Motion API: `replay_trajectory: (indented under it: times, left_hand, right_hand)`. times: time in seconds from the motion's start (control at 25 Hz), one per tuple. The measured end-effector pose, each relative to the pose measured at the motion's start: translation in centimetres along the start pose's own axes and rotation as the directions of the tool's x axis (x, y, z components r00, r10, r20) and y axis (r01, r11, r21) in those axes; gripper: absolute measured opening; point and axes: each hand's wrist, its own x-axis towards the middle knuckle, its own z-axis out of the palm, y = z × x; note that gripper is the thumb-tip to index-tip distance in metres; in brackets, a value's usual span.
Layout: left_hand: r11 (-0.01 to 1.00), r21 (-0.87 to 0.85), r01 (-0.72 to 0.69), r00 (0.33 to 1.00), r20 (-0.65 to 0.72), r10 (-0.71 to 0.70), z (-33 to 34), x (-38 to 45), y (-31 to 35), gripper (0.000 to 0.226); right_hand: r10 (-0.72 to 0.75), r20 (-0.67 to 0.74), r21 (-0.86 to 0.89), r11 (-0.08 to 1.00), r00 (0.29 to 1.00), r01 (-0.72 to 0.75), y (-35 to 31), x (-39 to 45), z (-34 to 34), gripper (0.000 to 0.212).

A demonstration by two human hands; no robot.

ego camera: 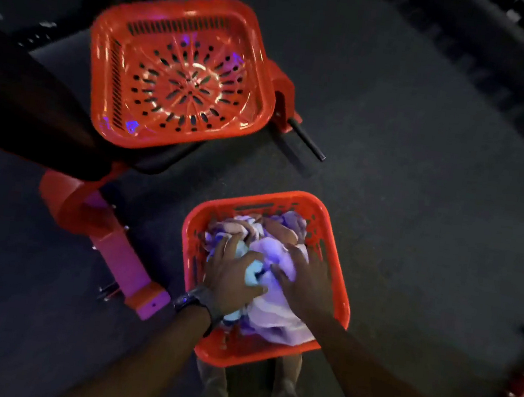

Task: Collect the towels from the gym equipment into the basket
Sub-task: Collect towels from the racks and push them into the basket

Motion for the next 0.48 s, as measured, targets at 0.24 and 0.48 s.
replay_trajectory:
  times: [0.24, 0.48]
  left_hand:
    - [0.952, 0.293, 0.089, 0.983, 0.129, -0.131, 14.1, 6.2, -5.7, 0.124]
    - [0.94, 0.33, 0.087, 0.996, -0.021, -0.085, 18.9, 8.5, -6.8, 0.119]
  right_hand:
    - [0.071, 0.179, -0.297, 0.955, 0.981, -0.015, 6.2, 5.5, 12.8, 0.071]
    - [0.041, 0.205, -0.357, 0.933, 0.978, 0.036, 10.1, 7.4, 18.4, 0.069]
